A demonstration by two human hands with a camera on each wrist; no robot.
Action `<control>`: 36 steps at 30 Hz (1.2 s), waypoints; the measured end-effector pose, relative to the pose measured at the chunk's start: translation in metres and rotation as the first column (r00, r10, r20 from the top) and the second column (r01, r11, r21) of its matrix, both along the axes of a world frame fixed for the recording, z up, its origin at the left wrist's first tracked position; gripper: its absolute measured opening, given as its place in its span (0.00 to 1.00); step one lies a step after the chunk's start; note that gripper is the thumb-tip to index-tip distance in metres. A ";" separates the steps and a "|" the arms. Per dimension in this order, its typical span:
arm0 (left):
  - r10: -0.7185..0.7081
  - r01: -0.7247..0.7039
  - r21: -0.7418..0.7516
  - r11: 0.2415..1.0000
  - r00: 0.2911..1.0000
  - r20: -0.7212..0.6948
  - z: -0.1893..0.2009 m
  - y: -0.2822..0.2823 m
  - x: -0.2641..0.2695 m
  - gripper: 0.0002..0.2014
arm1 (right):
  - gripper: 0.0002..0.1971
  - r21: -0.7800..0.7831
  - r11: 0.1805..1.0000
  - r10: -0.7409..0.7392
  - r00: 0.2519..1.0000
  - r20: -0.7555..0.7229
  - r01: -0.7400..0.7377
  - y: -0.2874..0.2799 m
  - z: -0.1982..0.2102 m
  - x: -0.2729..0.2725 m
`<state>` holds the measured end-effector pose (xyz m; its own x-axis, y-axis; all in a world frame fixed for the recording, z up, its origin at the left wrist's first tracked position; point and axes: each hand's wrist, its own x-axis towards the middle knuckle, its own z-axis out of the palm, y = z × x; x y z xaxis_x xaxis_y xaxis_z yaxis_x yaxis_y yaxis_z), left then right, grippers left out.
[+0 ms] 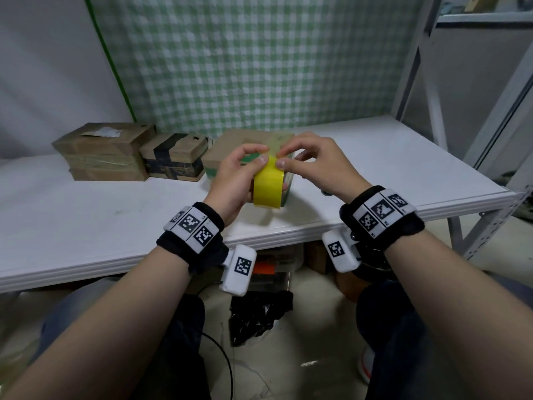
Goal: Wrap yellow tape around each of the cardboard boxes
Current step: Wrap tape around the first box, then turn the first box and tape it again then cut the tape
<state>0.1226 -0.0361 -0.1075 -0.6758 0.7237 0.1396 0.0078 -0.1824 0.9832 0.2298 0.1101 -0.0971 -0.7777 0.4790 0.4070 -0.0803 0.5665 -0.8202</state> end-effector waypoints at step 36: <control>0.192 -0.673 -0.482 0.560 0.672 -0.715 -0.008 -0.061 -0.109 0.17 | 0.17 0.116 0.981 -0.175 0.968 0.182 0.155 0.011 -0.024 -0.050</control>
<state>0.0131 -0.0976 -0.1159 -0.8986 0.3882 0.2047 0.4308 0.6913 0.5801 0.1793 0.1215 -0.1210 -0.7589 0.5716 0.3118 0.1730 0.6387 -0.7498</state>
